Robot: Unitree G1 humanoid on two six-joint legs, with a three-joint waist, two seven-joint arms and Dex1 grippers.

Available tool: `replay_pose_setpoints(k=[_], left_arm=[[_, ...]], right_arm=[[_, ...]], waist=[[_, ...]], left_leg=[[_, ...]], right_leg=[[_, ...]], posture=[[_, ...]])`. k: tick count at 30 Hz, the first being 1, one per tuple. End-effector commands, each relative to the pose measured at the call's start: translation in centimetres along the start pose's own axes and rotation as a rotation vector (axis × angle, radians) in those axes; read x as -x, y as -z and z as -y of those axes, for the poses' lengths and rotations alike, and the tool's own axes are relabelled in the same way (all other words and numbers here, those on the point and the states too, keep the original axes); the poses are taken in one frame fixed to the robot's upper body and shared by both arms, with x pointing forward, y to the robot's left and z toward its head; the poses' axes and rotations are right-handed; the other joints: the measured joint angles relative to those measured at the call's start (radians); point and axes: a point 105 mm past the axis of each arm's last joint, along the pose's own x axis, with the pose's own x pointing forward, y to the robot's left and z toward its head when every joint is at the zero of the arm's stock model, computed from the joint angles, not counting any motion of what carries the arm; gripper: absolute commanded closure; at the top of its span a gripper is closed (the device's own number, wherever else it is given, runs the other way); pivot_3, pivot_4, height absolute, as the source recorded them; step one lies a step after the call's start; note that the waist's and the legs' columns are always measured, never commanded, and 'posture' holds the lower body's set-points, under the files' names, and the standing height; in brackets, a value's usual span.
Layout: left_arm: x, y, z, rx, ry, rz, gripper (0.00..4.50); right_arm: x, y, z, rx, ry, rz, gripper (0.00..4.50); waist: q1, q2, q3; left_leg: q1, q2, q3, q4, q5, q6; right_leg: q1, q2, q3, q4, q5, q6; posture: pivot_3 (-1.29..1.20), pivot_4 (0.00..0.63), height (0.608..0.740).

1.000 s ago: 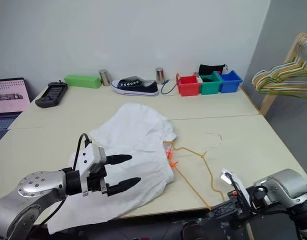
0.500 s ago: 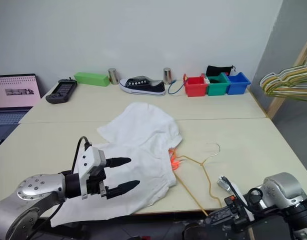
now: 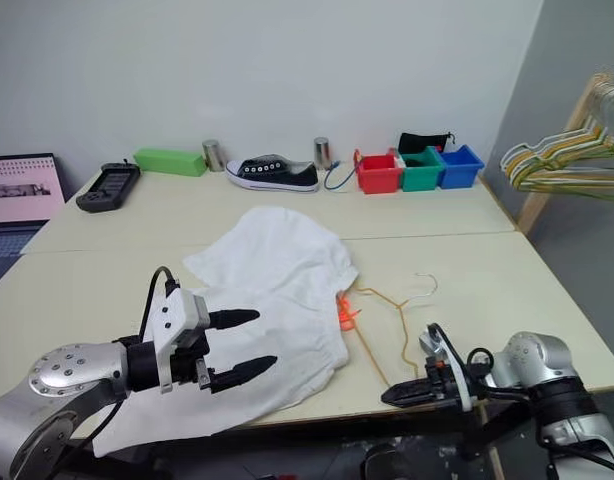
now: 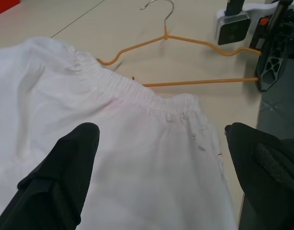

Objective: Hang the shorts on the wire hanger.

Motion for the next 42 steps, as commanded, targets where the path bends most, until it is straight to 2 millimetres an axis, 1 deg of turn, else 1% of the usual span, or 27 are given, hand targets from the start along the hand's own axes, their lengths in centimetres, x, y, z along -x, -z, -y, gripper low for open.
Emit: replay_pose_setpoints(k=[1,4,8,10,15,17,20,24,27,29,32,34,37,42], left_arm=[[0.0,-0.8,-0.2,-0.052,0.006,0.015,0.05],[0.0,-0.9,-0.2,-0.055,0.011,0.017,0.05],[-0.2,-1.0,-0.2,-0.06,0.014,0.021,0.05],[-0.2,-1.0,-0.3,-0.063,0.011,0.022,0.05],[-0.1,-0.9,0.0,-0.058,0.005,0.023,0.05],[-0.2,-0.9,0.1,-0.056,0.002,0.025,0.05],[-0.2,-0.9,0.1,-0.049,-0.008,0.031,0.05],[-0.3,-0.8,0.4,-0.039,-0.022,0.039,0.05],[-0.3,-0.7,0.6,-0.032,-0.03,0.043,0.05],[-0.2,-0.7,0.7,-0.029,-0.036,0.043,0.05],[-0.1,-0.6,0.7,-0.027,-0.045,0.04,0.05],[0.0,-0.6,0.6,-0.026,-0.051,0.04,0.05],[0.0,-0.5,0.7,-0.023,-0.053,0.04,0.05],[-0.2,-0.8,0.5,-0.032,-0.038,0.044,0.05]], right_arm=[[0.6,-2.1,-2.0,0.104,-0.003,0.053,4.5],[0.7,-2.2,-2.2,0.111,0.007,0.043,4.5],[1.1,-1.5,-2.3,0.122,0.025,-0.005,4.5],[1.4,-0.9,-2.4,0.119,0.023,-0.037,4.5],[2.1,1.3,-3.0,0.111,0.02,-0.147,4.5],[2.5,1.6,-3.3,0.107,0.023,-0.167,4.5],[2.7,1.3,-3.8,0.108,0.031,-0.19,4.5],[2.4,0.1,-3.9,0.104,0.04,-0.188,4.5],[1.6,-0.9,-3.5,0.104,0.053,-0.178,4.5],[1.1,-1.7,-3.4,0.102,0.053,-0.155,4.5],[0.9,-2.8,-3.0,0.099,0.063,-0.113,4.5],[1.0,-3.5,-2.5,0.112,0.082,-0.076,4.5],[1.8,-5.4,-2.1,0.143,0.113,0.019,4.5],[2.9,-7.5,-3.0,0.19,0.123,0.098,4.5]], waist=[[-0.006,0.001,0.001],[-0.009,0.003,0.001],[-0.012,0.003,0.001],[-0.011,0.003,0.0],[-0.005,0.005,-0.001],[-0.003,0.004,-0.001],[0.002,0.005,-0.001],[0.02,0.004,-0.001],[0.035,0.004,-0.001],[0.046,0.004,-0.001],[0.05,0.005,-0.001],[0.053,0.005,-0.001],[0.055,0.005,-0.001],[0.052,0.005,-0.001]], left_leg=[[0.0,0.0,0.0,0.0,0.0,0.0],[-0.001,-0.001,0.0,0.0,0.0,0.0],[-0.001,-0.001,0.001,0.0,0.0,0.0],[-0.002,-0.002,0.002,0.0,0.004,0.006],[-0.002,-0.003,0.004,0.0,0.004,0.007],[-0.002,-0.002,0.004,0.0,0.004,0.007],[-0.004,-0.002,0.005,-0.003,0.004,0.008],[-0.008,-0.002,0.007,-0.003,0.002,0.011],[-0.008,-0.002,0.008,-0.002,0.002,0.011],[-0.008,-0.002,0.008,-0.002,0.002,0.011],[-0.008,-0.002,0.01,-0.001,0.002,0.011],[-0.008,-0.002,0.01,0.0,0.002,0.011],[-0.008,-0.002,0.012,0.001,0.002,0.011],[-0.007,-0.002,0.015,0.001,0.002,0.011]], right_leg=[[-0.001,0.0,0.0,0.0,0.0,0.0],[-0.001,-0.002,-0.001,-0.004,0.0,0.0],[-0.001,-0.002,0.0,-0.004,0.0,0.0],[-0.001,-0.002,0.003,-0.004,0.004,0.003],[-0.002,-0.002,0.005,-0.003,0.006,0.004],[-0.002,-0.001,0.005,-0.003,0.005,0.003],[-0.001,0.0,0.006,-0.003,0.004,0.002],[-0.006,0.001,0.01,-0.001,0.007,0.008],[-0.006,0.001,0.01,-0.001,0.007,0.007],[-0.006,0.002,0.011,-0.001,0.005,0.004],[-0.006,0.002,0.014,-0.001,0.005,0.004],[-0.005,0.002,0.015,-0.001,0.005,0.004],[-0.005,0.002,0.017,-0.001,0.006,0.005],[-0.005,0.002,0.02,-0.001,0.006,0.006]], posture=[[-0.13,0.014,0.74],[-0.13,0.009,0.74],[-0.13,0.003,0.74],[-0.12,0.004,0.74],[-0.12,0.008,0.74],[-0.11,0.011,0.74],[-0.1,0.014,0.74],[-0.09,0.018,0.74],[-0.08,0.021,0.74],[-0.07,0.021,0.74],[-0.07,0.021,0.74],[-0.06,0.023,0.74],[-0.07,0.023,0.74],[-0.1,0.016,0.74]])
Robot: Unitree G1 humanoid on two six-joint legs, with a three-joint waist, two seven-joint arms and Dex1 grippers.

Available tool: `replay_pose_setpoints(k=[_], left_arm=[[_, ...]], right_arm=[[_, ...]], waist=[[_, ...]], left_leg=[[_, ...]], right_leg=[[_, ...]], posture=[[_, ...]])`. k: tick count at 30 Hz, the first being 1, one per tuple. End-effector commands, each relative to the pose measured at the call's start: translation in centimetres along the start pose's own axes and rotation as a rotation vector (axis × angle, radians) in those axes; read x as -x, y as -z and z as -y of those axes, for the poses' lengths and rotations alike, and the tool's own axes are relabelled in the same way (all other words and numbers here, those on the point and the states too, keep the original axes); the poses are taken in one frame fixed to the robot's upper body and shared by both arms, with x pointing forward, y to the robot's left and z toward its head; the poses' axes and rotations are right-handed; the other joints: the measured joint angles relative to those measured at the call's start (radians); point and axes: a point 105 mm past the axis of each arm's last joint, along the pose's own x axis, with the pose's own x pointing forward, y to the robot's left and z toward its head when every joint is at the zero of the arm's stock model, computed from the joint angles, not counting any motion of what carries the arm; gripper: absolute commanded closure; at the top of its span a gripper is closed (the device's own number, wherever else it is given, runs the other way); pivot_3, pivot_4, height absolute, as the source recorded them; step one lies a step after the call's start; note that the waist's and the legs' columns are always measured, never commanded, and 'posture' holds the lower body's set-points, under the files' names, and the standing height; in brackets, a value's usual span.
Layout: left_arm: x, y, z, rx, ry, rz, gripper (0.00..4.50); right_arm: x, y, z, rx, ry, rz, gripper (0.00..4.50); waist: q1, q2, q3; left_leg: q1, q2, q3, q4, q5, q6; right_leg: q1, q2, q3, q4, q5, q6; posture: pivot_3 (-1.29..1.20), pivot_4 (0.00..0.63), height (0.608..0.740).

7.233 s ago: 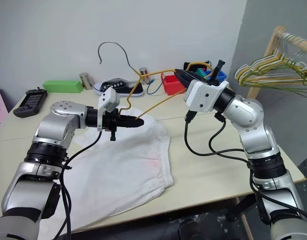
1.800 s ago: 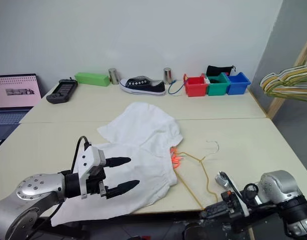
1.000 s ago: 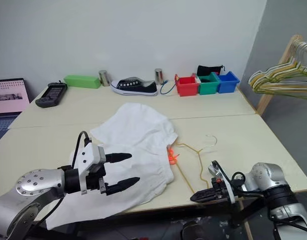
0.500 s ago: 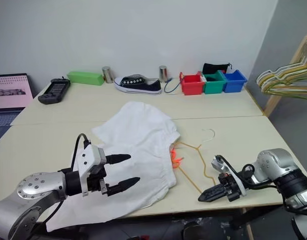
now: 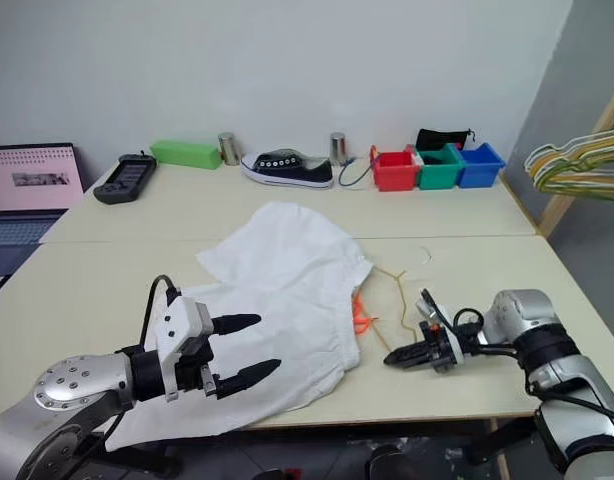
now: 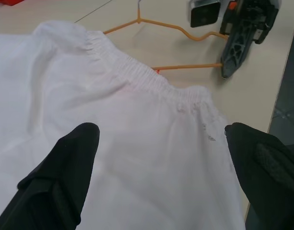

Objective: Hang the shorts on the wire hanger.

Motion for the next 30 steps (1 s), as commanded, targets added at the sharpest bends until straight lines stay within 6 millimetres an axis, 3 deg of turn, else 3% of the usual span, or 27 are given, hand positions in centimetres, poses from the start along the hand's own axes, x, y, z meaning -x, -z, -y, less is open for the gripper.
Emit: replay_pose_setpoints(k=[1,4,8,10,16,22,30], left_arm=[[0.0,-1.2,-0.2,-0.051,0.007,0.03,0.05],[0.0,-1.4,-0.6,-0.067,0.016,0.028,0.05],[0.4,-3.0,-2.2,-0.128,0.014,0.035,0.05],[1.0,-5.9,-4.5,-0.21,-0.014,0.073,0.05],[3.9,-12.8,-10.6,-0.409,-0.096,0.095,0.05],[3.5,-14.2,-14.3,-0.581,-0.08,-0.014,0.05],[0.7,-12.5,-16.9,-0.7,0.03,-0.16,0.05]], right_arm=[[1.6,-2.5,-1.8,0.092,-0.017,0.085,4.5],[2.5,-3.6,-2.6,0.177,0.013,0.111,4.5],[3.0,-5.1,-4.8,0.629,0.15,0.072,4.5],[2.4,-7.7,-5.5,0.956,0.351,0.125,4.5],[1.0,-12.6,-5.4,1.519,0.817,0.188,4.5],[-0.5,-13.2,-7.5,1.694,0.844,0.214,4.5],[-1.2,-12.7,-11.2,1.816,0.848,0.255,4.5]], waist=[[-0.002,0.0,0.0],[-0.003,0.0,0.0],[-0.004,0.001,0.0],[-0.008,0.001,0.0],[-0.016,0.0,-0.002],[-0.009,0.001,-0.002],[-0.01,0.001,-0.002]], left_leg=[[0.0,0.0,0.0,0.0,0.0,0.0],[0.0,0.0,0.001,0.0,0.0,0.0],[0.0,0.0,0.002,0.0,0.0,0.0],[0.0,0.0,0.002,0.0,0.0,0.0],[-0.002,0.001,0.002,0.0,0.0,0.0],[-0.009,0.001,0.002,-0.001,0.0,0.0],[-0.013,0.001,-0.001,0.0,0.001,0.0]], right_leg=[[0.0,0.0,0.0,0.0,0.0,0.0],[0.0,0.0,0.001,0.0,0.001,0.001],[-0.001,0.0,0.001,0.0,0.003,0.005],[-0.002,0.0,0.001,0.0,0.002,0.005],[-0.007,0.003,0.002,0.001,0.005,0.008],[-0.012,0.003,0.003,0.003,0.005,0.008],[-0.014,0.003,0.001,0.003,0.007,0.005]], posture=[[-0.1,0.015,0.74],[-0.11,0.014,0.74],[-0.11,0.014,0.74],[-0.11,0.009,0.74],[-0.09,0.0,0.74],[-0.1,0.0,0.74],[-0.14,0.0,0.74]])
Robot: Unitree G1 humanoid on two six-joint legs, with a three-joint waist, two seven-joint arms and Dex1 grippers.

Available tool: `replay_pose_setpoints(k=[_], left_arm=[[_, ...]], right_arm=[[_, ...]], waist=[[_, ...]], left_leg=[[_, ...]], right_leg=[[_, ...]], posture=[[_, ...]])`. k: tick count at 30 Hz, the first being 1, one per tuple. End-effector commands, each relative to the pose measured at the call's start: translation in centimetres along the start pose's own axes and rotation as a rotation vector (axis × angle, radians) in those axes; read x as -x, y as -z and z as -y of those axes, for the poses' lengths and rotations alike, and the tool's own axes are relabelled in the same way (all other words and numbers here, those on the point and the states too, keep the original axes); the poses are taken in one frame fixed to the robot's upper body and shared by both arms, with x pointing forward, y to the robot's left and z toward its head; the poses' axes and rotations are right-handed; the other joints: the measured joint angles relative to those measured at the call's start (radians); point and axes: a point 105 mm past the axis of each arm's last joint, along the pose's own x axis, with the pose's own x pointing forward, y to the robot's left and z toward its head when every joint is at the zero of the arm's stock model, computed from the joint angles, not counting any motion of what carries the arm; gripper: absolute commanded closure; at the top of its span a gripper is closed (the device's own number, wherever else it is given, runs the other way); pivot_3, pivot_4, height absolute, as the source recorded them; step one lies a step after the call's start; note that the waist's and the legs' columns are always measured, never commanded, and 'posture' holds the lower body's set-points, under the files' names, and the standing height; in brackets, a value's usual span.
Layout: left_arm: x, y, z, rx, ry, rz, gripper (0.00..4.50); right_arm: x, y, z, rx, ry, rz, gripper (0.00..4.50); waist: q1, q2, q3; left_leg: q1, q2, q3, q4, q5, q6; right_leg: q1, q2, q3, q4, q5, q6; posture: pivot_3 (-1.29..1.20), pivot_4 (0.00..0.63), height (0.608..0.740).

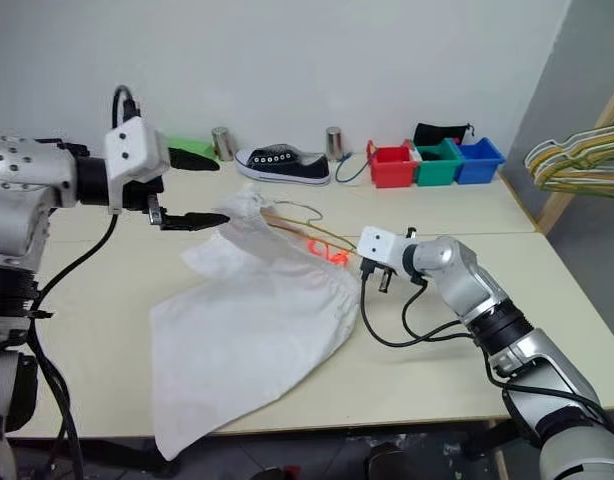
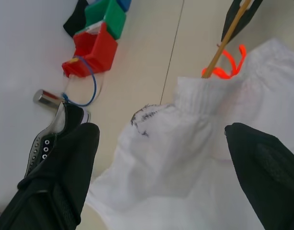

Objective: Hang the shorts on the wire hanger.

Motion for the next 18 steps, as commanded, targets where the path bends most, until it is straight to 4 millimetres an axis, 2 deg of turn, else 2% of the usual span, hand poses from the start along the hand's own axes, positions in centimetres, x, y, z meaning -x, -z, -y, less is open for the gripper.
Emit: replay_pose_setpoints(k=[1,7,13,18], left_arm=[[-0.7,0.4,-0.4,-0.093,0.066,-0.047,0.05],[-2.1,1.3,0.0,-0.151,0.142,-0.084,0.05],[-3.5,2.1,-0.1,-0.217,0.117,-0.12,0.05],[-3.9,2.3,-0.3,-0.248,0.104,-0.137,1.04]], right_arm=[[1.5,-3.5,1.9,0.065,0.08,0.077,4.5],[2.2,-5.0,1.9,0.086,0.09,0.083,4.5],[2.8,-6.6,1.1,0.153,0.075,0.098,4.5],[2.7,-7.1,0.3,0.177,0.055,0.104,4.5]], waist=[[-0.002,0.0,0.0],[-0.028,0.0,0.0],[-0.056,0.0,0.0],[-0.067,0.0,0.0]], left_leg=[[0.0,0.0,0.0,0.0,0.0,0.0],[0.0,0.0,0.0,0.001,0.0,0.0],[0.0,0.0,-0.001,0.001,0.0,0.0],[0.0,0.0,-0.001,0.002,0.0,0.0]], right_leg=[[0.0,0.0,0.0,0.0,-0.001,0.002],[0.0,0.0,0.001,0.001,-0.001,0.002],[0.0,0.0,0.0,0.002,-0.001,0.002],[0.0,0.0,0.0,0.004,-0.001,0.002]], posture=[[-0.16,0.0,0.74],[-0.19,0.0,0.74],[-0.2,0.0,0.74],[-0.19,0.0,0.74]])
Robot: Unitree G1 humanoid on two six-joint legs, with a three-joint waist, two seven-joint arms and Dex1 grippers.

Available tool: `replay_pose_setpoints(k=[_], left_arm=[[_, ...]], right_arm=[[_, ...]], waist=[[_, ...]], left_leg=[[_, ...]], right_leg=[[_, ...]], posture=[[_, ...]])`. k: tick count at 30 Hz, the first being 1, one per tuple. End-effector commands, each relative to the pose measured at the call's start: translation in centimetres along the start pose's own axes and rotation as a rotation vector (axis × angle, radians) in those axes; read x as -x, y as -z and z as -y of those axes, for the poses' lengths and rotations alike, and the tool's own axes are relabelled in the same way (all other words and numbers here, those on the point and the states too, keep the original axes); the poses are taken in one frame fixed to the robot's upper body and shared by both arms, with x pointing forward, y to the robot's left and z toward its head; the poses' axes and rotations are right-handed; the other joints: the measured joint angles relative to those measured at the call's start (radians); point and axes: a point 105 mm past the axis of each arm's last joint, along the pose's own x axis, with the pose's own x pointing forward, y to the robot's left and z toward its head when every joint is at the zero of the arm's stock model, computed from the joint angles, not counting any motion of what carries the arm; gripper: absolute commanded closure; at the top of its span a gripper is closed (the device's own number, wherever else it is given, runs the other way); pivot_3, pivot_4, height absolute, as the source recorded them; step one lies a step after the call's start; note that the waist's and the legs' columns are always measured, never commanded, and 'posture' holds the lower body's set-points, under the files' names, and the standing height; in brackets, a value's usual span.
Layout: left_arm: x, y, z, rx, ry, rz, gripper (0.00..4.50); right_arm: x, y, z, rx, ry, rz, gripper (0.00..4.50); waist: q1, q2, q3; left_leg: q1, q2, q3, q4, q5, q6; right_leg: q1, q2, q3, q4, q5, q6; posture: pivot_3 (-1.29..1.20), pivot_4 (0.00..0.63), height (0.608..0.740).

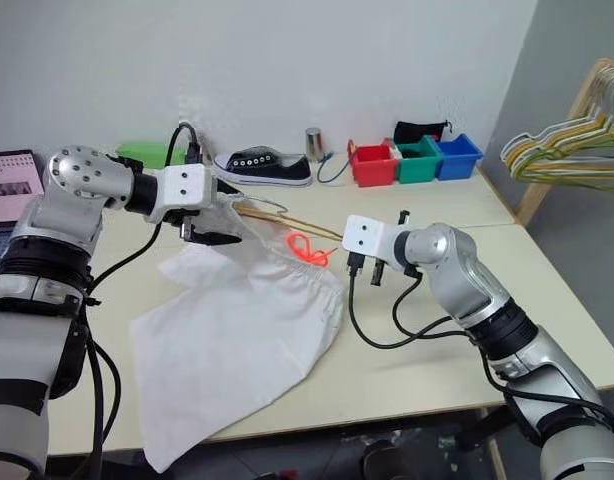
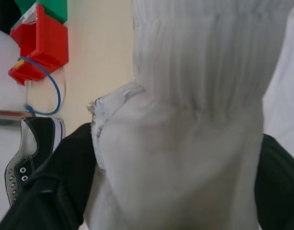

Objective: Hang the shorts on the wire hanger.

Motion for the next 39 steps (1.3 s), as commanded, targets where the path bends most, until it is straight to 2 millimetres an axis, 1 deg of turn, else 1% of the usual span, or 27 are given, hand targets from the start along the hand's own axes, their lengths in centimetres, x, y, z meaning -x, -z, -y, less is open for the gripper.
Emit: replay_pose_setpoints(k=[1,4,5,7,8,12,13,14,15,17,23,25,26,27,29,30,31,32,36,39], left_arm=[[0.2,-1.2,-1.2,-0.072,-0.038,0.001,1.19],[0.4,-1.0,-1.2,-0.071,-0.04,-0.007,1.85],[0.4,-1.0,-1.2,-0.072,-0.039,-0.011,2.0],[0.5,-0.9,-1.2,-0.076,-0.041,-0.019,2.48],[0.5,-0.8,-1.1,-0.08,-0.041,-0.023,2.62],[0.6,-0.7,-1.1,-0.082,-0.044,-0.032,3.56],[0.6,-0.7,-1.2,-0.083,-0.046,-0.034,3.68],[0.6,-0.7,-1.2,-0.082,-0.047,-0.035,3.94],[0.6,-0.7,-1.2,-0.083,-0.048,-0.036,4.1],[0.6,-0.7,-1.3,-0.089,-0.05,-0.04,4.28],[0.5,-0.7,-1.4,-0.091,-0.051,-0.04,4.38],[0.4,-0.7,-1.3,-0.091,-0.043,-0.045,4.39],[0.3,-0.7,-1.2,-0.091,-0.04,-0.047,4.39],[0.2,-0.7,-1.1,-0.091,-0.037,-0.047,4.41],[0.1,-0.6,-1.0,-0.091,-0.036,-0.046,4.41],[0.1,-0.5,-0.9,-0.089,-0.038,-0.047,4.41],[0.1,-0.3,-0.8,-0.086,-0.044,-0.049,4.41],[0.1,-0.1,-0.7,-0.086,-0.049,-0.053,4.41],[0.1,1.0,1.3,-0.086,-0.021,-0.067,4.41],[0.2,1.5,2.6,-0.084,-0.009,-0.073,4.41]], right_arm=[[0.7,-3.6,0.1,0.072,0.014,0.115,4.5],[0.7,-3.8,0.1,0.066,0.012,0.115,4.5],[0.7,-3.8,0.2,0.064,0.014,0.115,4.5],[0.6,-3.8,0.4,0.061,0.016,0.114,4.5],[0.6,-3.9,0.4,0.06,0.016,0.114,4.5],[0.6,-3.8,0.4,0.058,0.01,0.11,4.5],[0.6,-3.8,0.4,0.056,0.009,0.11,4.5],[0.6,-3.8,0.4,0.043,0.008,0.11,4.5],[0.6,-3.7,0.4,0.037,0.006,0.109,4.5],[0.5,-3.7,0.4,0.032,0.008,0.106,4.5],[0.6,-3.8,0.2,-0.001,-0.011,0.118,4.5],[0.7,-3.8,0.2,-0.021,-0.015,0.127,3.99],[0.8,-3.8,0.1,-0.02,-0.026,0.127,3.83],[0.9,-3.7,0.0,-0.023,-0.035,0.125,3.53],[1.2,-3.4,0.0,-0.028,-0.05,0.12,3.1],[1.5,-3.2,0.2,-0.03,-0.05,0.116,2.87],[1.8,-3.0,0.5,-0.036,-0.047,0.111,2.48],[2.2,-2.6,0.8,-0.042,-0.051,0.103,2.27],[4.5,-1.6,1.7,-0.105,-0.087,0.095,1.39],[5.9,-1.6,2.6,-0.177,-0.104,0.113,0.71]], waist=[[-0.008,0.0,0.0],[-0.019,0.0,0.0],[-0.021,0.0,0.0],[-0.023,0.0,0.0],[-0.024,0.0,0.0],[-0.025,0.0,0.0],[-0.025,0.0,0.0],[-0.025,0.0,0.0],[-0.025,0.0,0.0],[-0.025,0.0,0.0],[-0.026,0.0,0.0],[-0.028,0.0,0.0],[-0.03,0.0,0.0],[-0.032,0.0,0.0],[-0.033,0.0,0.0],[-0.035,0.0,0.0],[-0.035,0.0,0.0],[-0.037,0.0,0.0],[-0.042,0.0,0.0],[-0.047,0.0,0.0]], left_leg=[[0.0,0.0,0.0,0.0,0.0,0.0],[0.001,0.0,-0.001,0.001,0.0,0.0],[0.001,0.0,-0.001,0.001,0.0,0.0],[0.001,0.0,-0.001,0.001,0.001,0.001],[0.002,0.0,-0.001,0.001,0.001,0.001],[0.002,-0.001,-0.002,0.002,0.001,0.002],[0.002,-0.001,-0.002,0.003,0.001,0.002],[0.002,-0.001,-0.002,0.003,0.002,0.002],[0.002,-0.001,-0.002,0.003,0.002,0.002],[0.002,-0.001,-0.002,0.003,0.002,0.002],[0.002,-0.001,-0.003,0.003,0.002,0.003],[0.002,-0.001,-0.003,0.003,0.002,0.003],[0.002,-0.001,-0.003,0.003,0.002,0.003],[0.002,-0.001,-0.003,0.003,0.002,0.003],[0.002,-0.001,-0.004,0.004,0.002,0.003],[0.002,-0.001,-0.004,0.004,0.002,0.003],[0.002,-0.001,-0.004,0.004,0.002,0.003],[0.002,-0.002,-0.004,0.004,0.002,0.003],[0.002,-0.002,-0.005,0.004,0.002,0.003],[0.002,-0.002,-0.005,0.004,0.003,0.003]], right_leg=[[0.0,0.0,0.0,0.001,0.0,0.0],[0.0,0.0,0.0,0.004,0.0,0.0],[0.0,0.0,0.0,0.005,0.0,0.0],[0.0,0.0,0.0,0.006,0.0,0.0],[0.0,0.0,0.0,0.007,0.0,0.0],[0.0,0.0,-0.001,0.01,0.0,0.001],[0.0,0.0,-0.001,0.011,0.0,0.001],[0.0,0.0,-0.001,0.011,0.0,0.001],[0.0,0.0,-0.001,0.011,-0.001,0.001],[0.0,0.0,-0.001,0.011,0.0,0.001],[0.0,0.0,-0.001,0.012,0.0,0.001],[0.0,0.0,-0.001,0.012,0.0,0.001],[0.0,0.0,-0.001,0.012,0.0,0.001],[0.0,0.0,-0.002,0.012,0.0,0.001],[0.0,0.0,-0.002,0.012,0.0,0.001],[0.0,0.0,-0.002,0.012,0.0,0.001],[0.0,0.0,-0.003,0.012,0.0,0.001],[0.0,0.0,-0.002,0.012,0.0,0.001],[0.0,-0.001,-0.002,0.012,0.0,0.001],[0.0,-0.001,-0.003,0.013,0.0,0.0]], posture=[[-0.19,0.0,0.74],[-0.19,0.0,0.74],[-0.19,0.0,0.74],[-0.19,0.0,0.74],[-0.18,0.0,0.74],[-0.18,0.0,0.74],[-0.18,0.0,0.74],[-0.18,0.0,0.74],[-0.18,0.0,0.74],[-0.18,0.0,0.74],[-0.19,0.0,0.74],[-0.2,0.0,0.74],[-0.2,0.0,0.74],[-0.2,0.0,0.74],[-0.2,0.0,0.74],[-0.2,0.0,0.74],[-0.2,0.0,0.74],[-0.2,0.0,0.74],[-0.2,0.0,0.74],[-0.19,0.0,0.74]])
